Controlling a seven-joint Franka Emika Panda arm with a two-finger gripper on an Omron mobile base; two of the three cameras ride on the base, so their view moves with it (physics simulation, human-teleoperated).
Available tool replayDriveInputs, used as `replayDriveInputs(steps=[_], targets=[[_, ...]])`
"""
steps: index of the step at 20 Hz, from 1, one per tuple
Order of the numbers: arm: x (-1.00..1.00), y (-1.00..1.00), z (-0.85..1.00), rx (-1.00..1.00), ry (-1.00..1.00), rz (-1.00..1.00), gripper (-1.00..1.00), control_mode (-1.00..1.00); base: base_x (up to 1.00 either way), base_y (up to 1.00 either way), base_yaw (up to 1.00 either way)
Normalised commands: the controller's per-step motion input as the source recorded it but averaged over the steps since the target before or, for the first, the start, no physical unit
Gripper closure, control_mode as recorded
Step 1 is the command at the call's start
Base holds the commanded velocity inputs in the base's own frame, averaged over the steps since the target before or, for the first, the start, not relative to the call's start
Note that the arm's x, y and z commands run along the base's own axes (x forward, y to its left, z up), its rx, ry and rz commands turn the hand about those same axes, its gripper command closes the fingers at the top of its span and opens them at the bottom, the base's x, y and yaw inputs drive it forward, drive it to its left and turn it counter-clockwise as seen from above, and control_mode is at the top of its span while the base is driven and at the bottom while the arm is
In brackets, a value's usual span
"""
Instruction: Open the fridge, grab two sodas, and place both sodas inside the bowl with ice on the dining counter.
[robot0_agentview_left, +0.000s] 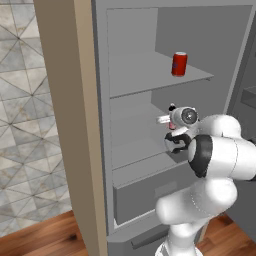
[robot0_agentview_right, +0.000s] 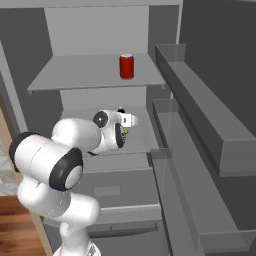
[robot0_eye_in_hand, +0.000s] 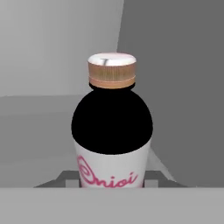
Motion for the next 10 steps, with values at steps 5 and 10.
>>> replayDriveInputs(steps=[5,10], targets=[[-0.66,0.01,0.66,-0.12,0.16,0.0,1.0,-1.0,0.0,0.0,0.0],[-0.85,0.0,0.43,-0.03,0.11,0.0,1.0,-1.0,0.0,0.0,0.0]])
